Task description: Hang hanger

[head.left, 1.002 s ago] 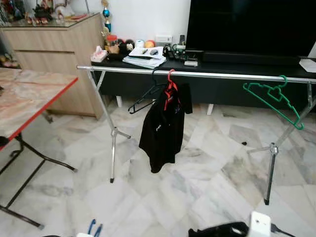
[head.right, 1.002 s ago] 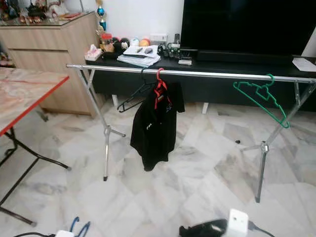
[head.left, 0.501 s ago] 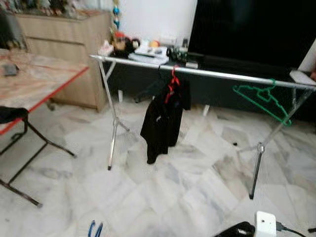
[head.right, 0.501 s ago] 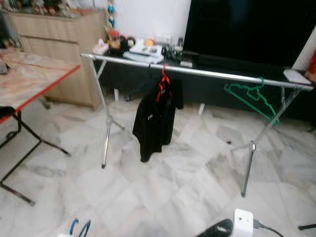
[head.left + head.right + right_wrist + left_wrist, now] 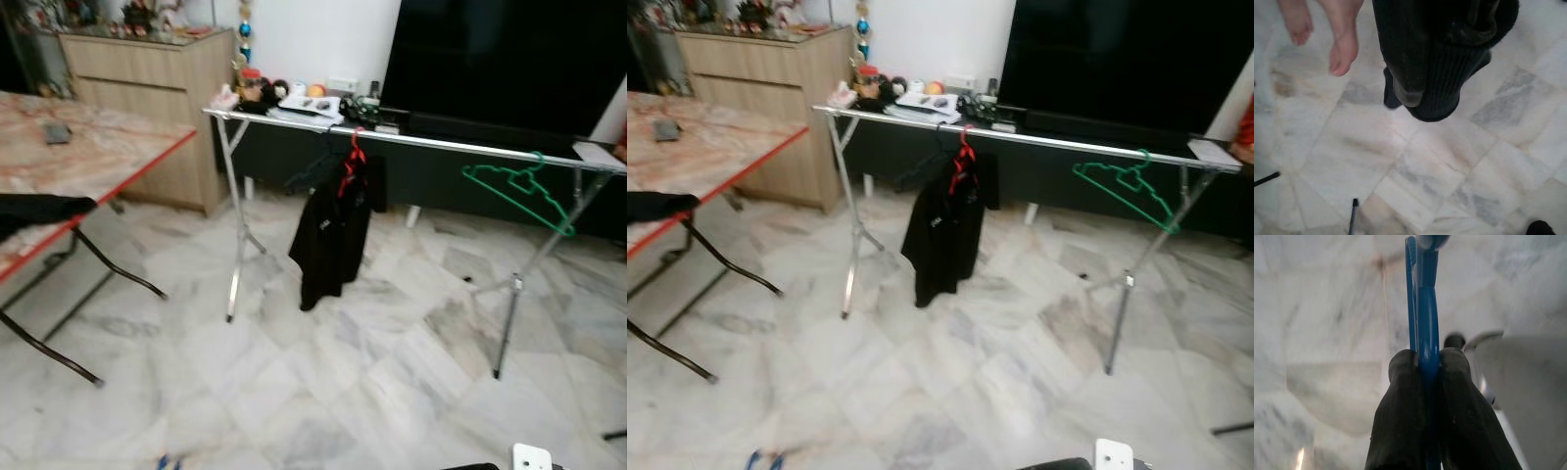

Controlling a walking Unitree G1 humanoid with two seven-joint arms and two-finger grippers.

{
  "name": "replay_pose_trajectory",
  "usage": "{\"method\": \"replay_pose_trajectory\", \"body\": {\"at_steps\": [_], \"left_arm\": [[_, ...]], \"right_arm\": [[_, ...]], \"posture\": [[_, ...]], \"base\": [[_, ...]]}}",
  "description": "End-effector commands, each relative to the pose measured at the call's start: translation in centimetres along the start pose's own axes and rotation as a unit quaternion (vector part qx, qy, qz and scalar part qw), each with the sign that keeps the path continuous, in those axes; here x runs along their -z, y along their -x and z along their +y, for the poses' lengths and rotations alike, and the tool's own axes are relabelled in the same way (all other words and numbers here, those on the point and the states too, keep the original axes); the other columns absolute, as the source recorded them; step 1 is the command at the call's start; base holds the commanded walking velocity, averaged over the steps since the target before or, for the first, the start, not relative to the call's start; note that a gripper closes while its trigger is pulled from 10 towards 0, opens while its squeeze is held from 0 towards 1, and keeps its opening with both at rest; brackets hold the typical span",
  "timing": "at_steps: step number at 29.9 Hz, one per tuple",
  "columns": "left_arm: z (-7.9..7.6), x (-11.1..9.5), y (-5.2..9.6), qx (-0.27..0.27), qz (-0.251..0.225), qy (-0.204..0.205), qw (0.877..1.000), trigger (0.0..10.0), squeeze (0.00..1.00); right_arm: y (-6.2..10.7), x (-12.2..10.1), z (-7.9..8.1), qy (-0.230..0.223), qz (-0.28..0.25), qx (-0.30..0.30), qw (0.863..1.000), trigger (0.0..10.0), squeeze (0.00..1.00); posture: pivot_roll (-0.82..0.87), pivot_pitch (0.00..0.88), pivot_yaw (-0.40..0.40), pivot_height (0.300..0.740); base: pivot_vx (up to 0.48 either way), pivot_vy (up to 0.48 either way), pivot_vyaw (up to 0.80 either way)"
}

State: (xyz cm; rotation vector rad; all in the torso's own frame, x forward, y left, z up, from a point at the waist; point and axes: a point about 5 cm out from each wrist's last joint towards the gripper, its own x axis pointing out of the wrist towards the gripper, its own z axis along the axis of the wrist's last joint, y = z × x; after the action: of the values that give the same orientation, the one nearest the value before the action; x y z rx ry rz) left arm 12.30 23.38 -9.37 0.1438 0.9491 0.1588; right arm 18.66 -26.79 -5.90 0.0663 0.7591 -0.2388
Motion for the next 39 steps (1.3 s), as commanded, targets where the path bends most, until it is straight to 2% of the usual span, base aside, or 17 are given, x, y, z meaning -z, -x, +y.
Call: {"method": "replay_pose_trajectory", "body": {"at_steps": [1,6,9,11,12,14,16,17,19,21,22,24,27,31,35,36,39], "left_arm": [[-0.2,-1.3,-0.3,0.001,-0.024,0.005,1.000,10.0,0.00],[1.8,-3.7,-0.6,-0.026,-0.077,0.002,0.997,10.0,0.00],[3.7,-7.9,-0.9,-0.043,-0.150,-0.016,0.988,10.0,0.00],[3.9,-8.6,-0.9,-0.043,-0.161,-0.021,0.986,10.0,0.00],[4.1,-9.5,-0.9,-0.043,-0.176,-0.025,0.983,10.0,0.00],[4.3,-11.5,-0.9,-0.042,-0.209,-0.031,0.977,10.0,0.00],[4.3,-14.1,-0.6,-0.034,-0.252,-0.034,0.967,10.0,0.00],[4.3,-14.1,-0.6,-0.034,-0.252,-0.034,0.967,10.0,0.00],[3.6,-17.2,-0.2,0.000,-0.305,-0.041,0.951,10.0,0.00],[3.2,-18.1,0.0,0.019,-0.319,-0.046,0.946,10.0,0.00],[2.4,-18.9,0.2,0.051,-0.331,-0.068,0.940,10.0,0.00],[1.5,-19.6,0.4,0.086,-0.337,-0.092,0.933,10.0,0.00],[-0.5,-20.0,0.8,0.170,-0.326,-0.169,0.914,10.0,0.00],[-1.5,-20.1,1.3,0.231,-0.310,-0.209,0.898,10.0,0.00],[-2.7,-20.6,2.4,0.319,-0.282,-0.272,0.863,10.0,0.00],[-3.3,-20.9,3.1,0.352,-0.277,-0.296,0.843,10.0,0.00],[-4.3,-21.9,4.2,0.394,-0.272,-0.312,0.821,10.0,0.00]], "right_arm": [[-0.4,-1.5,0.5,0.001,-0.032,-0.012,0.999,10.0,0.00],[-0.5,-2.0,2.1,-0.013,-0.058,-0.038,0.998,10.0,0.00],[-0.6,-2.8,2.9,-0.038,-0.096,-0.040,0.994,10.0,0.00],[-0.6,-3.0,3.0,-0.043,-0.103,-0.041,0.993,10.0,0.00],[-1.5,-7.1,5.4,-0.042,-0.151,-0.056,0.986,10.0,0.00],[-1.6,-14.6,9.5,-0.038,-0.233,-0.081,0.968,10.0,0.00],[-1.0,-18.3,11.5,-0.028,-0.273,-0.101,0.956,10.0,0.00],[-1.0,-18.3,11.5,-0.028,-0.273,-0.101,0.956,10.0,0.00],[-0.6,-20.5,12.9,-0.001,-0.287,-0.116,0.951,10.0,0.00],[-0.5,-21.2,13.2,0.005,-0.289,-0.119,0.950,10.0,0.00],[-0.5,-21.7,13.5,0.036,-0.270,-0.112,0.956,10.0,0.00],[-0.6,-22.1,13.9,0.068,-0.249,-0.106,0.960,10.0,0.00],[-0.3,-22.8,15.2,0.111,-0.234,-0.124,0.958,10.0,0.00],[-0.2,-22.9,16.2,0.157,-0.221,-0.140,0.952,10.0,0.00],[-0.1,-22.9,16.8,0.183,-0.209,-0.144,0.950,10.0,0.00],[0.0,-23.1,16.9,0.188,-0.210,-0.144,0.949,10.0,0.00],[0.0,-23.3,16.9,0.198,-0.211,-0.141,0.947,10.0,0.00]], "posture": [[0.13,0.028,-0.117,0.740],[0.13,0.009,-0.083,0.740],[0.12,0.000,-0.041,0.740],[0.12,0.000,-0.032,0.740],[0.12,0.000,-0.029,0.740],[0.12,0.000,-0.026,0.740],[0.12,0.000,-0.036,0.740],[0.12,0.000,-0.036,0.740],[0.14,0.000,-0.056,0.740],[0.14,0.000,-0.060,0.740],[0.14,0.000,-0.066,0.740],[0.14,0.000,-0.073,0.740],[0.16,0.000,-0.086,0.740],[0.16,0.000,-0.092,0.740],[0.16,0.000,-0.098,0.740],[0.16,0.000,-0.098,0.740],[0.15,0.000,-0.096,0.740]], "base": [[0.000,0.000,0.00],[0.000,0.000,0.00],[0.000,0.000,0.00],[0.000,0.000,0.00],[0.000,0.000,0.00],[0.000,0.000,0.00],[0.000,0.000,0.00],[0.000,0.000,0.00],[0.000,0.000,0.00],[0.000,0.000,0.00],[0.000,0.000,0.00],[0.000,0.000,0.00],[0.000,0.000,0.00],[0.000,0.000,0.00],[0.000,0.000,0.00],[0.000,0.000,0.00],[0.000,0.000,0.00]]}}
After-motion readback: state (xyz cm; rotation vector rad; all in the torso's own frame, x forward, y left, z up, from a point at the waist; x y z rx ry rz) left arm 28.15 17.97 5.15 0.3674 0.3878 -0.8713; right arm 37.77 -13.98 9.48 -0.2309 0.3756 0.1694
